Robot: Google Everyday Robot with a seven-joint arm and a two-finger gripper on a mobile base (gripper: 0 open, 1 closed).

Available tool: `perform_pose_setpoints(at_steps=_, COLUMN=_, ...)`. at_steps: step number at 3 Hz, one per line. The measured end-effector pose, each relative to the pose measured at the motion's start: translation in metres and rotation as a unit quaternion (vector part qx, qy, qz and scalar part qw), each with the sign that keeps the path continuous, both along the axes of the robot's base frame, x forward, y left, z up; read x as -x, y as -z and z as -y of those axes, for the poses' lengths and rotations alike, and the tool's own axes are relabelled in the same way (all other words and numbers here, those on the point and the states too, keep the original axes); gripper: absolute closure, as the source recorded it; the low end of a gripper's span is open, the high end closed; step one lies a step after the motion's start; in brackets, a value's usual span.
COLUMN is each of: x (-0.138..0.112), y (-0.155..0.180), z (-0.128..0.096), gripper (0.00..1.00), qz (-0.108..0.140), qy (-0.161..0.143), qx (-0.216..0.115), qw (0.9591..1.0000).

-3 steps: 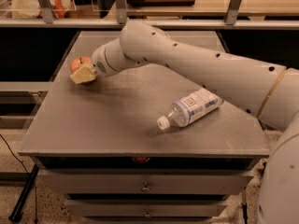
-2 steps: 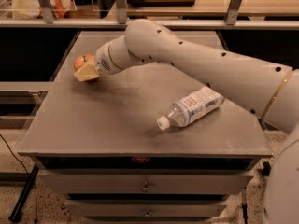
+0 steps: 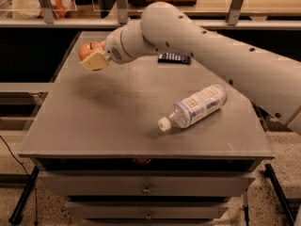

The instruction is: Pick apple

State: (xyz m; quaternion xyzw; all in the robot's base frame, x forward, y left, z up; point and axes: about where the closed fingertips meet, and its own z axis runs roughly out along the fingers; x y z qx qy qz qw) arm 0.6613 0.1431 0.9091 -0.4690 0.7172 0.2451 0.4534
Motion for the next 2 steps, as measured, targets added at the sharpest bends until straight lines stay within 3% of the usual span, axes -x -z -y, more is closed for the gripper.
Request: perform_pose_setpoints(at_steps=2, x=0.0061, y=-0.0230, z=0.0052, gripper=1.00, qz=0.007, qy=-0.035, qx=-0.009, qw=0.9993)
